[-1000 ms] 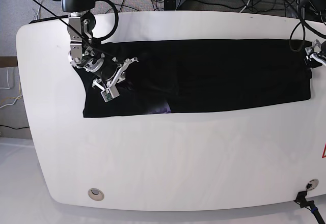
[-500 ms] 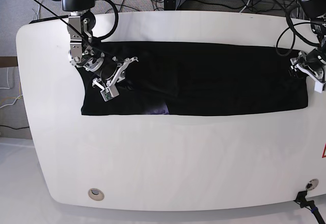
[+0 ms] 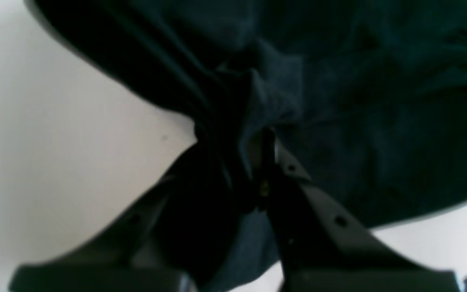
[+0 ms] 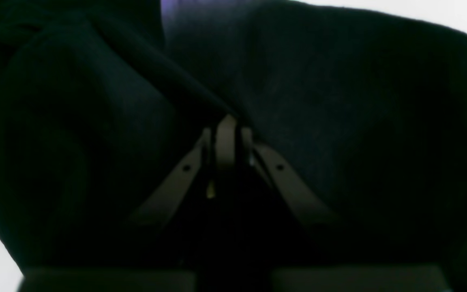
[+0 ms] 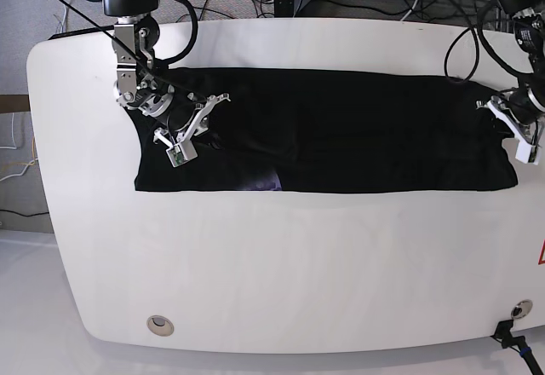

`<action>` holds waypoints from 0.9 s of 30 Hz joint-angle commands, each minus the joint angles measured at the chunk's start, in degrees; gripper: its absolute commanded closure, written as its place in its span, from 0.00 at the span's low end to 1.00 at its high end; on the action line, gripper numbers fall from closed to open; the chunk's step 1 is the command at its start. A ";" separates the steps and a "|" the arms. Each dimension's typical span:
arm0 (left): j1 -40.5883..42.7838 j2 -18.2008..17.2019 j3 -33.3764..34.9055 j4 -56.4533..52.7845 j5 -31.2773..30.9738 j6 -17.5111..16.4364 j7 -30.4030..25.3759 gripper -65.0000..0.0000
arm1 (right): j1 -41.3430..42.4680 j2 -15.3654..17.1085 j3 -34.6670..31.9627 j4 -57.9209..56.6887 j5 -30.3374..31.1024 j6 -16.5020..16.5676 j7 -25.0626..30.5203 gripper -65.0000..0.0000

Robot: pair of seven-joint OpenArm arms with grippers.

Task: Fold the T-shirt properly
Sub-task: 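Fold the strip end with the left gripper toward the middle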

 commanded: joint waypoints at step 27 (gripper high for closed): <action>-2.96 24.27 25.83 17.36 -1.02 -0.49 8.51 0.88 | -1.69 -0.65 -0.45 -1.10 -6.76 -1.65 -9.73 1.00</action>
